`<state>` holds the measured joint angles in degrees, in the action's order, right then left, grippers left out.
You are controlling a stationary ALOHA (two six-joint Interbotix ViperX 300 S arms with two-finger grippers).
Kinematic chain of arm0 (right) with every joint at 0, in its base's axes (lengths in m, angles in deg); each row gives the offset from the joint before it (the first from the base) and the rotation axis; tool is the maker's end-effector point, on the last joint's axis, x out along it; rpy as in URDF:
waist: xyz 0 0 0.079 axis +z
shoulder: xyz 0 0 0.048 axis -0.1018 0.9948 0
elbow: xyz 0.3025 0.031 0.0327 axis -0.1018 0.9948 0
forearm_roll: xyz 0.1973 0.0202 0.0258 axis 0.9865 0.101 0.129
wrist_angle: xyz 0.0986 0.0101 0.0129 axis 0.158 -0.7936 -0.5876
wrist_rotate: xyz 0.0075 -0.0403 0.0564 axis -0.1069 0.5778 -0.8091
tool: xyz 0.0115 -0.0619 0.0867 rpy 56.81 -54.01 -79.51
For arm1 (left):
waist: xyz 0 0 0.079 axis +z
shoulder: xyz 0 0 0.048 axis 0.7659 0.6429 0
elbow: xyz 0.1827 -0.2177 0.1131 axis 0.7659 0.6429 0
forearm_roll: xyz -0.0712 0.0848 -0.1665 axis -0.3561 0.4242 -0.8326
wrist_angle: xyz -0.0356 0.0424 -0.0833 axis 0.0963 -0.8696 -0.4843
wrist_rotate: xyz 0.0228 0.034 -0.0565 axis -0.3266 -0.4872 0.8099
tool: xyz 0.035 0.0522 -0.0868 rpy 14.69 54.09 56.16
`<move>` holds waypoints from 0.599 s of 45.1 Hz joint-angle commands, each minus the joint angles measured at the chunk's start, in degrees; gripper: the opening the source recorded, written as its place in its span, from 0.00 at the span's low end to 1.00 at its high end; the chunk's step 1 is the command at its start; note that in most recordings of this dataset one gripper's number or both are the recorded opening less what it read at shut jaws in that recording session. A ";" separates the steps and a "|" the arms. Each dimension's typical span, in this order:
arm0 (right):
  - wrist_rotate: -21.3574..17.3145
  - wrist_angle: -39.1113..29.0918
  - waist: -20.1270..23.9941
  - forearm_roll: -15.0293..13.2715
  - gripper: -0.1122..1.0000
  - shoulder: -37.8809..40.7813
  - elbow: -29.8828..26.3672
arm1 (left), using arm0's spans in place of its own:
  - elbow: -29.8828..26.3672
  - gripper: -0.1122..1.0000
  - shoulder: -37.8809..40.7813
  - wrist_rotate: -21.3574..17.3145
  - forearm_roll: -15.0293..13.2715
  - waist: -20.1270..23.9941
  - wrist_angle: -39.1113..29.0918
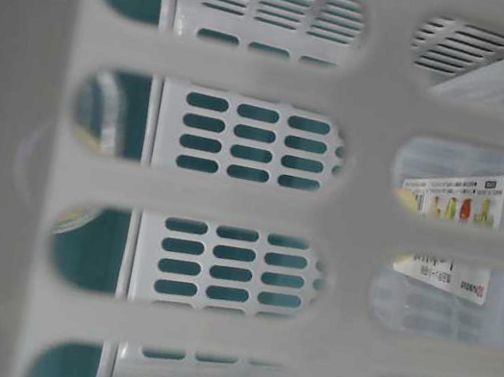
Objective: Pick up the tape dispenser from the shopping basket with the left arm.
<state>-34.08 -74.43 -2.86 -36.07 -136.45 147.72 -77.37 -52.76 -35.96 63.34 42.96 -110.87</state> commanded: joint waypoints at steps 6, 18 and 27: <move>-0.09 0.18 0.18 0.18 0.76 0.09 -0.44 | 2.99 0.37 -3.69 0.00 0.18 -0.09 3.16; -0.09 -0.18 0.18 0.18 0.76 0.09 -0.44 | 4.31 0.37 -4.22 -0.62 0.18 -0.09 3.78; -0.09 -0.62 0.18 0.18 0.76 0.00 -0.35 | 4.31 0.37 -3.87 -0.88 0.18 -0.18 3.87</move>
<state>-34.08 -75.22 -2.77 -36.07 -136.80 147.72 -72.54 -54.96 -36.75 63.34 42.87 -107.44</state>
